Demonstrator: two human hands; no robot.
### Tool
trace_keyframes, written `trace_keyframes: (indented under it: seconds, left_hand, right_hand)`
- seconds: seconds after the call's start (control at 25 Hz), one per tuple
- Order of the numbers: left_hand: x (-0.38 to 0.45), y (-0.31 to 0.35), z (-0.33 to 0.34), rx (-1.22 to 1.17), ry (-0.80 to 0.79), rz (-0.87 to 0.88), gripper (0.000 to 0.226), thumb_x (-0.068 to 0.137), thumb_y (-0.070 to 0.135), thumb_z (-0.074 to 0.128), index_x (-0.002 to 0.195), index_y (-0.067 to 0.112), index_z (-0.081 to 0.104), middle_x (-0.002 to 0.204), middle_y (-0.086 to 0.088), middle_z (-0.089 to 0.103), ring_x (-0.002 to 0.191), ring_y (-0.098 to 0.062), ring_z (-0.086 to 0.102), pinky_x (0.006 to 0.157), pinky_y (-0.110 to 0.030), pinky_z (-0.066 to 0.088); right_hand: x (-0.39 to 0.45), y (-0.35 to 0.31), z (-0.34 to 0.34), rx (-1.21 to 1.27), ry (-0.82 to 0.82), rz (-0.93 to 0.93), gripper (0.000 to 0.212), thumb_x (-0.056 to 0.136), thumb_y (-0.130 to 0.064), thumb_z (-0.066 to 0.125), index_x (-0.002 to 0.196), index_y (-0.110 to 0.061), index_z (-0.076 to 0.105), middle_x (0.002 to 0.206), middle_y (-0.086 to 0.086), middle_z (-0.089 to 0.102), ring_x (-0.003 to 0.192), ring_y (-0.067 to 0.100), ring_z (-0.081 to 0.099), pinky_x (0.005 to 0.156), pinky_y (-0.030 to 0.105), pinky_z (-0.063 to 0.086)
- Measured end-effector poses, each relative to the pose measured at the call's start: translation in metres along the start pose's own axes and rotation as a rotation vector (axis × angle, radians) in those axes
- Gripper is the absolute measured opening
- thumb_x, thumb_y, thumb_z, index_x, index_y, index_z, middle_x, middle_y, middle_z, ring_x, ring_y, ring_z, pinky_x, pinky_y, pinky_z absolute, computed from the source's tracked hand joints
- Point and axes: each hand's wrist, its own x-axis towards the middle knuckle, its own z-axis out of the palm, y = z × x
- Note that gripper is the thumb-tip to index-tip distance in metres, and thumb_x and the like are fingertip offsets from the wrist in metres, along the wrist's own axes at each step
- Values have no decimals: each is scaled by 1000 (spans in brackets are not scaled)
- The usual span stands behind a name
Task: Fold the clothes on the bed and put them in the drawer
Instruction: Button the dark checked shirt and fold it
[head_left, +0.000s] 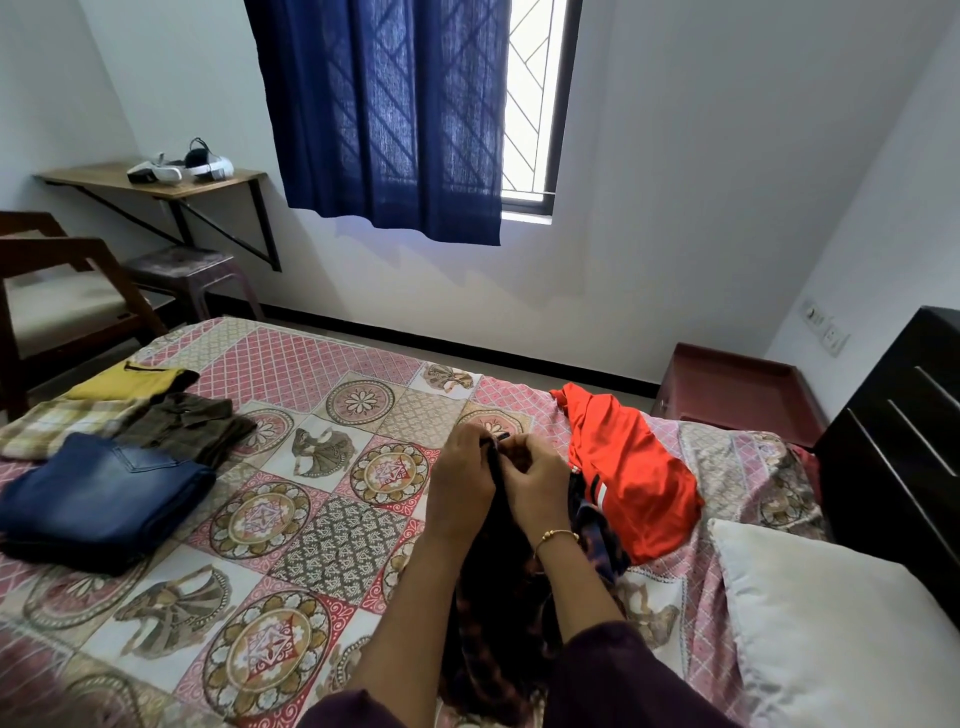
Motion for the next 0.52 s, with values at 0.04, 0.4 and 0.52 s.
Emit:
trace_keyframes:
  seconds: [0.04, 0.4, 0.52]
  left_hand:
    - [0, 1, 1, -6, 37, -35, 6, 88, -6, 50, 90, -5, 55, 82, -14, 56, 69, -21, 48, 60, -29, 38]
    - [13, -4, -3, -244, -15, 26, 23, 86, -10, 52, 99, 3, 65, 98, -3, 44, 90, -11, 56, 79, -5, 44]
    - [10, -1, 0, -252, -33, 20, 26, 86, -12, 51, 102, 2, 66, 93, 7, 41, 91, -9, 52, 82, -4, 43]
  right_hand:
    - [1, -1, 1, -14, -12, -42, 7, 78, 4, 66, 83, -1, 68, 73, -2, 63, 65, 1, 57, 66, 4, 44]
    - [19, -9, -24, 399, -259, 203, 18, 91, -9, 57, 77, -16, 65, 80, 7, 65, 75, 15, 60, 72, 25, 50]
    - [24, -11, -31, 445, -404, 245, 18, 93, -7, 53, 80, -13, 64, 76, 2, 64, 72, 10, 61, 67, 21, 51]
